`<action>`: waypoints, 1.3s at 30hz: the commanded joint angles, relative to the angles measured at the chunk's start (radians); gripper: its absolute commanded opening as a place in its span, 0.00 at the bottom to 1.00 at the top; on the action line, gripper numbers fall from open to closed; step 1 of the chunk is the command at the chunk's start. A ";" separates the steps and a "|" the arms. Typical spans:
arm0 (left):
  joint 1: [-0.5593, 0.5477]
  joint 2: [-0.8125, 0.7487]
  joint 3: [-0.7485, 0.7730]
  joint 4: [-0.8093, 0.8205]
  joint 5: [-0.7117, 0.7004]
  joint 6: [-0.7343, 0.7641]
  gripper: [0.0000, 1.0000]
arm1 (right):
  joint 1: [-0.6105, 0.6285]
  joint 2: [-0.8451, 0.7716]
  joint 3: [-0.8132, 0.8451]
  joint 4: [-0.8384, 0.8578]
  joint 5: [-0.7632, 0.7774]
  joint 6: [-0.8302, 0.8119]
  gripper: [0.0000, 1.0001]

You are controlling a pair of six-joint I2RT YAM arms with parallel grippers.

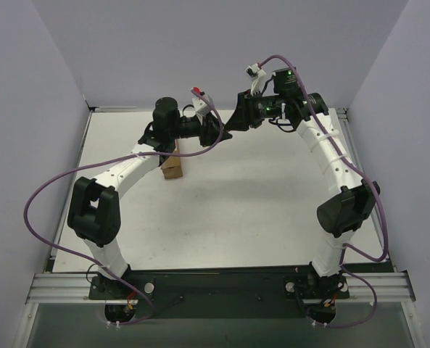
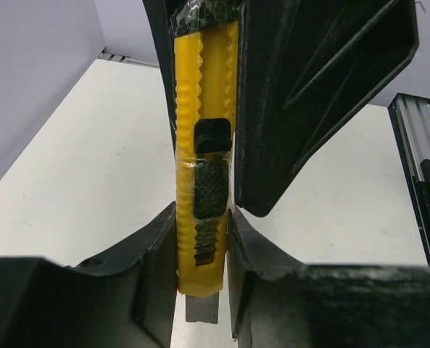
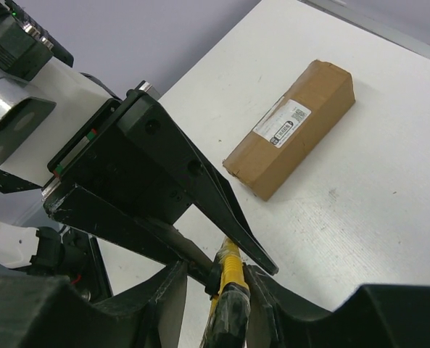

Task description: Unpack the express box

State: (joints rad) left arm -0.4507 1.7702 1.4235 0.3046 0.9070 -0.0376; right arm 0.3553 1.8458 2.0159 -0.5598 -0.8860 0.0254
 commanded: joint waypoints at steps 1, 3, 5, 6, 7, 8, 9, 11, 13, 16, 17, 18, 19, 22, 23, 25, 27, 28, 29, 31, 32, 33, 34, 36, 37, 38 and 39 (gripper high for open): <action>-0.003 -0.012 0.041 0.051 0.027 0.022 0.00 | 0.008 -0.003 0.026 -0.003 0.002 -0.012 0.36; -0.006 -0.009 0.045 0.045 0.030 0.030 0.00 | 0.010 -0.003 0.027 -0.003 0.004 -0.012 0.36; -0.008 -0.009 0.046 0.041 0.032 0.031 0.00 | 0.011 0.003 0.030 -0.005 0.019 -0.012 0.35; -0.009 -0.009 0.046 0.041 0.030 0.031 0.00 | 0.013 0.003 0.030 -0.003 0.021 -0.012 0.35; -0.009 -0.009 0.048 0.038 0.033 0.031 0.00 | 0.013 0.006 0.033 -0.003 0.025 -0.012 0.34; -0.009 -0.009 0.049 0.036 0.033 0.031 0.00 | 0.013 0.009 0.035 -0.003 0.027 -0.007 0.34; -0.011 -0.009 0.049 0.034 0.032 0.038 0.00 | 0.014 0.009 0.035 -0.003 0.027 -0.004 0.34; -0.011 -0.009 0.052 0.031 0.030 0.059 0.00 | 0.016 0.013 0.035 -0.003 0.021 -0.005 0.33; -0.011 -0.009 0.054 0.031 0.030 0.061 0.00 | 0.017 0.015 0.034 -0.005 0.025 -0.007 0.33; -0.016 -0.009 0.061 0.033 0.026 0.062 0.00 | 0.020 0.016 0.027 -0.011 0.032 -0.012 0.32; -0.016 -0.008 0.064 0.033 0.023 0.065 0.00 | 0.020 0.020 0.026 -0.014 0.032 -0.015 0.31; -0.017 -0.008 0.066 0.033 0.015 0.070 0.00 | 0.022 0.020 0.027 -0.017 0.033 -0.015 0.30; -0.017 -0.008 0.068 0.033 0.010 0.073 0.00 | 0.024 0.020 0.026 -0.018 0.033 -0.016 0.30; -0.019 -0.006 0.068 0.031 0.006 0.077 0.00 | 0.025 0.018 0.026 -0.028 0.041 -0.016 0.29; -0.019 -0.006 0.068 0.031 0.004 0.079 0.00 | 0.025 0.021 0.024 -0.029 0.042 -0.018 0.28; -0.020 -0.006 0.068 0.031 0.006 0.077 0.00 | 0.024 0.020 0.021 -0.031 0.045 -0.016 0.26; -0.020 -0.006 0.068 0.031 0.009 0.079 0.00 | 0.027 0.023 0.020 -0.032 0.047 -0.016 0.19; -0.020 -0.006 0.068 0.031 0.007 0.079 0.00 | 0.027 0.023 0.021 -0.032 0.050 -0.018 0.15; -0.020 -0.006 0.068 0.031 0.003 0.077 0.00 | 0.027 0.024 0.021 -0.034 0.055 -0.016 0.03; -0.020 -0.006 0.066 0.018 -0.014 0.090 0.00 | 0.027 0.021 0.020 -0.034 0.073 -0.016 0.00; -0.020 -0.009 0.065 0.008 -0.025 0.097 0.05 | 0.021 0.021 0.023 -0.034 0.090 -0.016 0.00; -0.019 -0.011 0.060 -0.002 -0.031 0.114 0.08 | 0.016 0.018 0.027 -0.034 0.094 -0.016 0.00; -0.016 -0.012 0.055 -0.024 -0.039 0.122 0.22 | 0.010 0.020 0.041 -0.034 0.097 -0.018 0.00; 0.001 -0.025 0.037 -0.060 -0.075 0.149 0.36 | -0.013 0.016 0.053 -0.031 0.111 -0.013 0.00; 0.012 -0.031 0.029 -0.106 -0.088 0.159 0.43 | -0.021 0.015 0.064 -0.029 0.117 -0.012 0.00; 0.026 -0.052 0.017 -0.125 -0.111 0.165 0.45 | -0.039 0.013 0.067 -0.026 0.120 -0.007 0.00; 0.046 -0.066 -0.010 -0.139 -0.118 0.163 0.47 | -0.048 0.010 0.070 -0.025 0.142 -0.002 0.00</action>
State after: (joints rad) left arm -0.4629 1.7683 1.4330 0.2501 0.8574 0.0757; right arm 0.3603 1.8618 2.0293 -0.5789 -0.7959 0.0235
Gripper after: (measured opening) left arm 0.436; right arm 0.199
